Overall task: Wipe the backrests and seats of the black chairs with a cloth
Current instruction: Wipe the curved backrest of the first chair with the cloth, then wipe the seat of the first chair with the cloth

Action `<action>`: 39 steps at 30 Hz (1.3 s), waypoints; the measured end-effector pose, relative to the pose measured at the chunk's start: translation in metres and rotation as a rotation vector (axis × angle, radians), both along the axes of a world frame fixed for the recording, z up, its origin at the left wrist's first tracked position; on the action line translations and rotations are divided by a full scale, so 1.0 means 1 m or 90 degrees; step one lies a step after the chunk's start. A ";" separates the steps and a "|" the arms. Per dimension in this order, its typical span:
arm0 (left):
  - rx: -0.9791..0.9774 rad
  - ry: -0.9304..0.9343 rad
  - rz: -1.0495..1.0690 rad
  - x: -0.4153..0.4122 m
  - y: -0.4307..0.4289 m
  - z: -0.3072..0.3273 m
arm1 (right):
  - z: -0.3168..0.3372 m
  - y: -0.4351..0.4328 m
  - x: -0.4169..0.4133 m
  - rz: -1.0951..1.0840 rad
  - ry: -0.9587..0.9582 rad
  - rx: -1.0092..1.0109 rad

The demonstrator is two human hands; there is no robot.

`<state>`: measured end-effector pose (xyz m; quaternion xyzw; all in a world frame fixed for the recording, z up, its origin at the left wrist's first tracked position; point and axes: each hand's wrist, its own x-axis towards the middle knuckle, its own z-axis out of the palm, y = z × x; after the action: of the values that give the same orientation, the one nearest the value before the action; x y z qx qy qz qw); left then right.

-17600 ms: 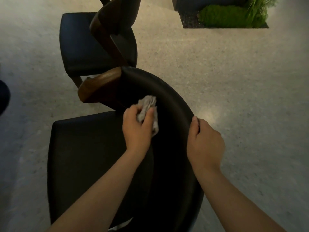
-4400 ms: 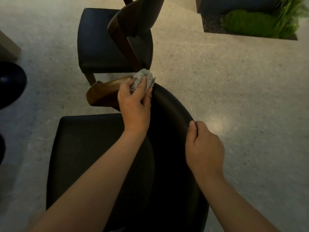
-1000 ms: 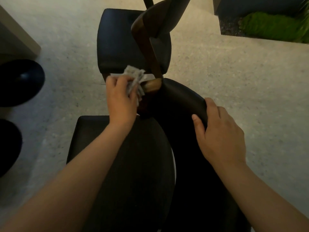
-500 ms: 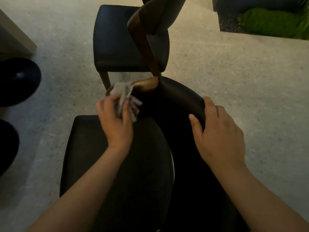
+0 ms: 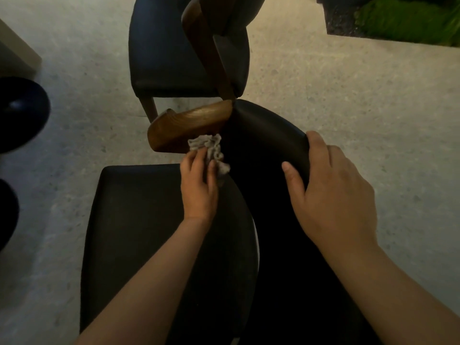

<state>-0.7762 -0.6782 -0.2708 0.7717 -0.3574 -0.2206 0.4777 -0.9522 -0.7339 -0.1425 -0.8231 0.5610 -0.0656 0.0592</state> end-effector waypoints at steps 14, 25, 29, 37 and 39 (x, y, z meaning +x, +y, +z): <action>-0.057 0.017 0.226 0.017 0.016 0.022 | 0.001 0.000 0.001 0.000 0.006 -0.008; 0.130 0.145 0.304 0.038 0.007 -0.009 | 0.000 0.001 0.001 -0.003 0.018 -0.016; 0.189 0.148 0.234 0.038 0.034 -0.003 | 0.001 0.000 0.000 -0.004 0.016 -0.017; 0.180 0.133 0.091 0.014 0.088 0.073 | 0.017 -0.001 -0.003 0.016 -0.039 0.054; 0.151 0.132 0.077 0.007 0.094 0.102 | 0.035 0.004 -0.007 0.033 -0.096 0.075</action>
<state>-0.7691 -0.5837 -0.1686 0.8159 -0.2306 -0.3104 0.4299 -0.9597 -0.7301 -0.1078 -0.8253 0.5363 -0.0924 0.1511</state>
